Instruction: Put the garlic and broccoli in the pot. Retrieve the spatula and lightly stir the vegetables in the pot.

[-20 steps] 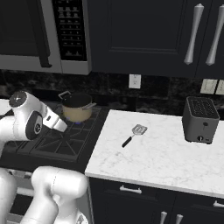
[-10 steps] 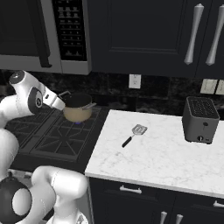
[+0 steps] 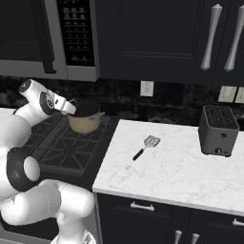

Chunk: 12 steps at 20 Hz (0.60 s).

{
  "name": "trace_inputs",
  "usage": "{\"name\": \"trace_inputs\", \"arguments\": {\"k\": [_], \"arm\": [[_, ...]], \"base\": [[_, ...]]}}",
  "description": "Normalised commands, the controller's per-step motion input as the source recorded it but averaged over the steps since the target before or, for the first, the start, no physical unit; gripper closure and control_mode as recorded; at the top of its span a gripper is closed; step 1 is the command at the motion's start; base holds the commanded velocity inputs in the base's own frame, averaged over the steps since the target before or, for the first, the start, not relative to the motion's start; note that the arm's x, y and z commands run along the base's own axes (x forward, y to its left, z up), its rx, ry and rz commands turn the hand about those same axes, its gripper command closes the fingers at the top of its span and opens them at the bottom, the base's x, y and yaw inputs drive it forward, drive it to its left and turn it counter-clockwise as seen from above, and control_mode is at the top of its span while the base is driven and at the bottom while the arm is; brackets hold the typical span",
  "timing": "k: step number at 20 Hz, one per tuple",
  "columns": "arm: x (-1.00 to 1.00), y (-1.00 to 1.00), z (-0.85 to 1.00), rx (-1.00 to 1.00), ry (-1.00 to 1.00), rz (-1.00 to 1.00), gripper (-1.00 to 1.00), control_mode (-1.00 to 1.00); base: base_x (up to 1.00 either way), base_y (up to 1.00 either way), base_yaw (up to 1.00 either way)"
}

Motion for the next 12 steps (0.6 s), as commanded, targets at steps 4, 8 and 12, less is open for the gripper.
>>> {"name": "trace_inputs", "arguments": {"k": [4,8,12], "arm": [[0.70,0.00,-0.37,-0.13,0.00,0.00,1.00,-1.00],[0.73,0.00,-0.36,-0.09,0.00,0.00,1.00,-1.00],[0.76,0.00,-0.22,-0.05,0.00,0.00,1.00,-1.00]], "base": [[0.00,0.00,0.00],[0.00,0.00,0.00],[0.00,0.00,0.00]]}}
